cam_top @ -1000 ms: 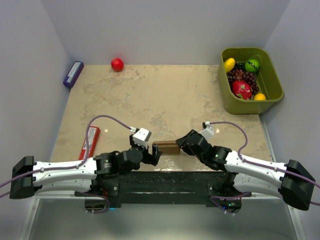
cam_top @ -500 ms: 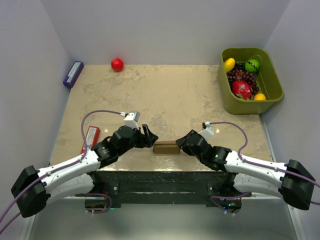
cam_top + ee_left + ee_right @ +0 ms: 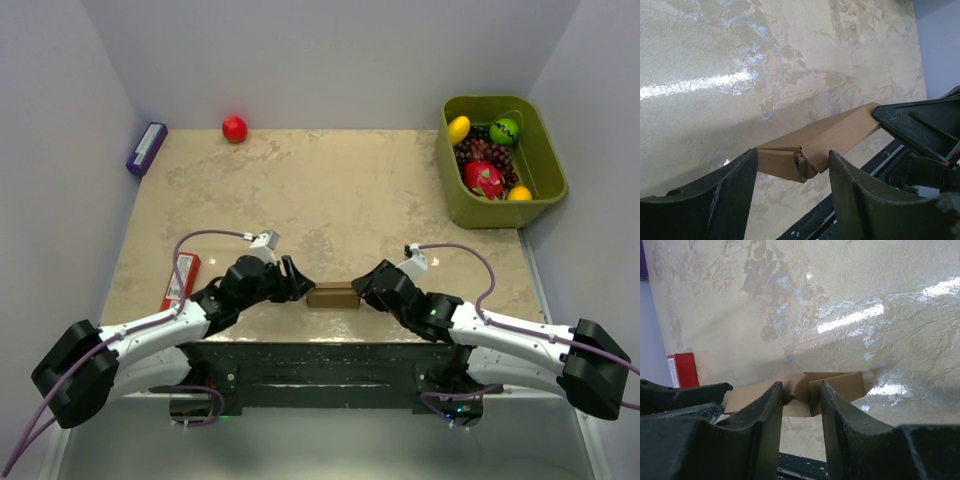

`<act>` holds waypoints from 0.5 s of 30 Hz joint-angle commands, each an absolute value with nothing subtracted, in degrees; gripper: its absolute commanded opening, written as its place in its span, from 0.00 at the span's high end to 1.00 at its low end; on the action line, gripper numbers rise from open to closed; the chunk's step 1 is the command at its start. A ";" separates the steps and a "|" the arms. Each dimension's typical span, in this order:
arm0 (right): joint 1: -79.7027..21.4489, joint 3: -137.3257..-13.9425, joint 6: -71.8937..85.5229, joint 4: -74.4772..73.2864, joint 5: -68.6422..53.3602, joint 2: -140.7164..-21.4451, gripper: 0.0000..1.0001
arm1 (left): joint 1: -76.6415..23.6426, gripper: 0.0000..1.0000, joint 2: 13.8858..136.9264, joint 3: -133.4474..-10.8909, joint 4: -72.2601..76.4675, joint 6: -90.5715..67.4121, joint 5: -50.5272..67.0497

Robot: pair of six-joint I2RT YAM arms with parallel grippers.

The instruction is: Fold the paper box

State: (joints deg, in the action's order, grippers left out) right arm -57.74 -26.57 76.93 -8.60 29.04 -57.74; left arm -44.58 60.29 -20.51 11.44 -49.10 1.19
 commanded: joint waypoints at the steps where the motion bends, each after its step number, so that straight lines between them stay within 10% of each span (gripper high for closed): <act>1: -58.36 -26.89 76.38 -13.97 29.79 -58.97 0.64 | -43.86 0.39 61.26 -18.72 17.22 -51.33 4.57; 15: -58.45 -26.98 76.55 -13.80 30.06 -59.59 0.64 | -43.59 0.58 62.93 -13.71 20.92 -53.17 8.96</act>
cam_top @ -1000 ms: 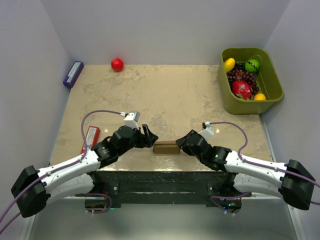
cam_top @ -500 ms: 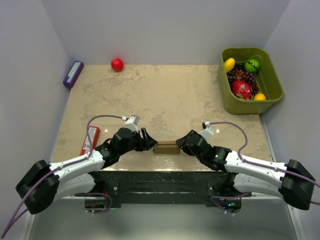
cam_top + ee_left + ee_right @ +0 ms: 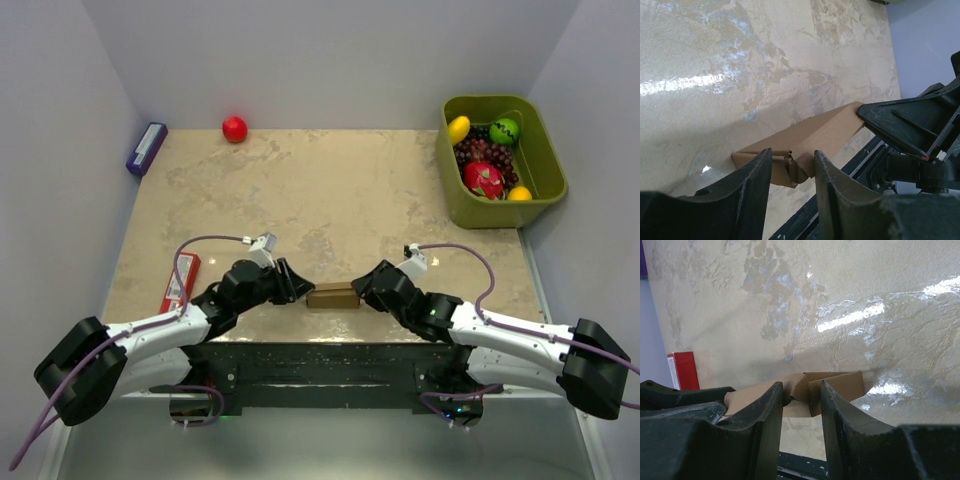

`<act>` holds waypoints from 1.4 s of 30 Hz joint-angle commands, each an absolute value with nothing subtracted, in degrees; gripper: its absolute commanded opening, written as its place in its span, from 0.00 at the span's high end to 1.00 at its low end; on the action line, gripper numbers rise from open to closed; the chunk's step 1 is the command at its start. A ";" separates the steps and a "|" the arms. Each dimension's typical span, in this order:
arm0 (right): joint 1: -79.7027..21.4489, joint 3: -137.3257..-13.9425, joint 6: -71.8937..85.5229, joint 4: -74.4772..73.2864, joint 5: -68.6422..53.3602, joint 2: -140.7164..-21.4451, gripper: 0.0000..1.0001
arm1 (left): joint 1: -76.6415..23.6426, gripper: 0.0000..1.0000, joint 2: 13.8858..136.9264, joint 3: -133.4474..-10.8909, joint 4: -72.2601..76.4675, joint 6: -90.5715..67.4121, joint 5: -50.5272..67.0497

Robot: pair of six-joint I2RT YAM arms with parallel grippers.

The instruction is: Fold the paper box

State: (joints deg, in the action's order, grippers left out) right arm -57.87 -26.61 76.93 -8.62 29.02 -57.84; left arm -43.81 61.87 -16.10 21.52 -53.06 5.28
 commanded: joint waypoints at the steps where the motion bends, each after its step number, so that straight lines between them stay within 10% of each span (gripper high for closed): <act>1: -58.53 -26.98 76.55 -13.80 30.06 -59.68 0.64 | -43.59 0.59 63.02 -13.45 21.00 -53.26 9.23; 42: -59.41 -29.70 76.12 -16.52 31.81 -59.60 0.58 | -54.93 0.82 70.14 -18.19 5.19 -33.48 -10.81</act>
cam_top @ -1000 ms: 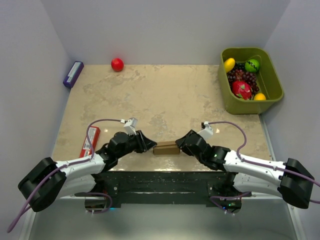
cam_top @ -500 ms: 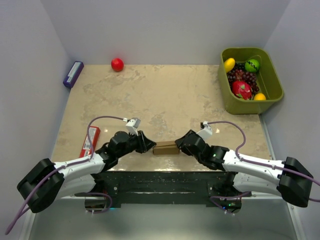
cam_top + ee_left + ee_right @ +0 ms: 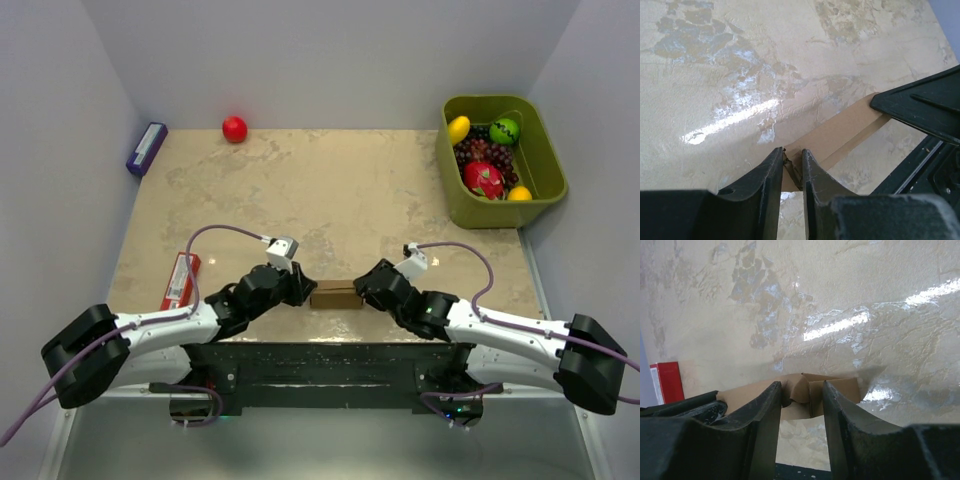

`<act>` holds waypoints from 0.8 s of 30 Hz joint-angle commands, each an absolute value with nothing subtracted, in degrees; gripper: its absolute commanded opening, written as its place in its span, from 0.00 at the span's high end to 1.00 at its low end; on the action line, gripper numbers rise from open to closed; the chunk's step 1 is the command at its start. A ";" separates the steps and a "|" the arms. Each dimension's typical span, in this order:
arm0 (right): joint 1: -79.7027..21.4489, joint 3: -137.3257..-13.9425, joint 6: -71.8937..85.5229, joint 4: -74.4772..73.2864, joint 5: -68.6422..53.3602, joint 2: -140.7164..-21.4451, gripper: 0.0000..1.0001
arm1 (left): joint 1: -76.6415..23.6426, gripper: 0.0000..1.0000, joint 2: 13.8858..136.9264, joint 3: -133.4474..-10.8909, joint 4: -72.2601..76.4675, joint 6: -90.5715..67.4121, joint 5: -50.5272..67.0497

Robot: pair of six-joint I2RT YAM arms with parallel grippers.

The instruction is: Fold the paper box

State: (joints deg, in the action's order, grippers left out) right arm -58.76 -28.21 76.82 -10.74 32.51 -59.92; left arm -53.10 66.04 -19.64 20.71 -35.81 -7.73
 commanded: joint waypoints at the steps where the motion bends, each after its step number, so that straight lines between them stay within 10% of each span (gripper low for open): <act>1: -59.41 -29.97 75.85 -17.13 32.25 -59.15 0.54 | -55.02 0.82 70.14 -18.19 5.19 -33.66 -11.07; 24: -58.89 -31.82 73.39 -20.57 35.95 -54.14 0.45 | -56.25 0.84 69.52 -18.02 5.27 -33.58 -11.87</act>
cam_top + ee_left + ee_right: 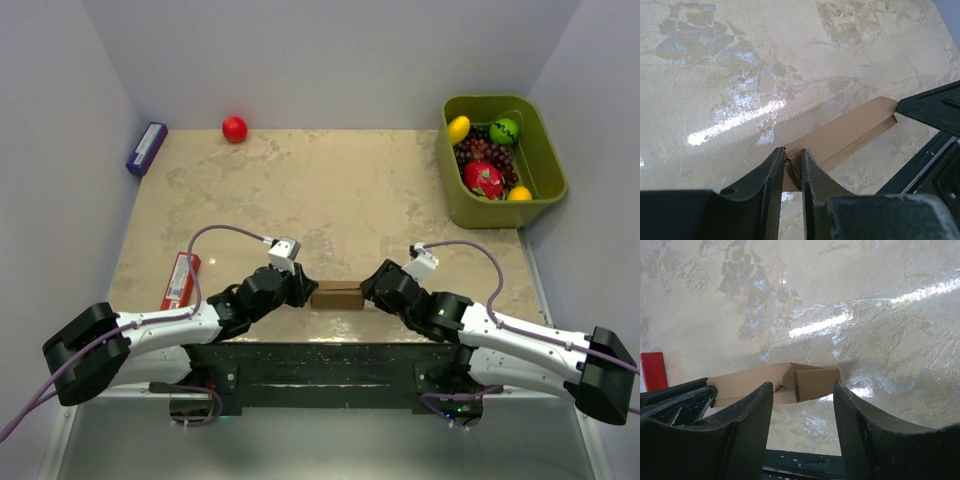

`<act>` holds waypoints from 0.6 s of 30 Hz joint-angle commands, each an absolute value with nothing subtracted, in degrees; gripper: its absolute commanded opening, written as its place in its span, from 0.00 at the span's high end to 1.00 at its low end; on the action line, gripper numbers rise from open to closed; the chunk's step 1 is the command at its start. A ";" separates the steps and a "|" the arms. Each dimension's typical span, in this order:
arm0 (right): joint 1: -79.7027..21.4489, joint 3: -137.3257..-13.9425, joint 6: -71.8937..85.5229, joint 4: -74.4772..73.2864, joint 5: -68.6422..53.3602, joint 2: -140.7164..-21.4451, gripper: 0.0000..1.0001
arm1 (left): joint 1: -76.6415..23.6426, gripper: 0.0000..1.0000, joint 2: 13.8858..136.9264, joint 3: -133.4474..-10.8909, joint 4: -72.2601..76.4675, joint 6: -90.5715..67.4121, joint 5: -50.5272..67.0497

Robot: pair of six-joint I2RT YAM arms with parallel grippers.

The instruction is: Fold the paper box

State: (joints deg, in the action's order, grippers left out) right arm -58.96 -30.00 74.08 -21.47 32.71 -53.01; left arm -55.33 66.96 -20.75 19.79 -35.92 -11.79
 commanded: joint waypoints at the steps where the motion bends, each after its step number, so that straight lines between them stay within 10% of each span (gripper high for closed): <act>1: -58.63 -31.73 73.13 -20.31 35.77 -54.31 0.46 | -56.34 0.84 69.43 -17.93 5.27 -33.57 -11.78; 18: -56.16 -30.41 72.16 -19.16 34.10 -53.09 0.55 | -56.51 0.84 68.99 -18.19 4.75 -33.66 -12.30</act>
State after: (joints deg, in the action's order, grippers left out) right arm -56.55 -30.00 72.36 -19.68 33.04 -53.63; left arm -55.92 66.46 -20.75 19.05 -35.90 -12.25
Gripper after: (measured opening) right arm 0.466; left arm 0.233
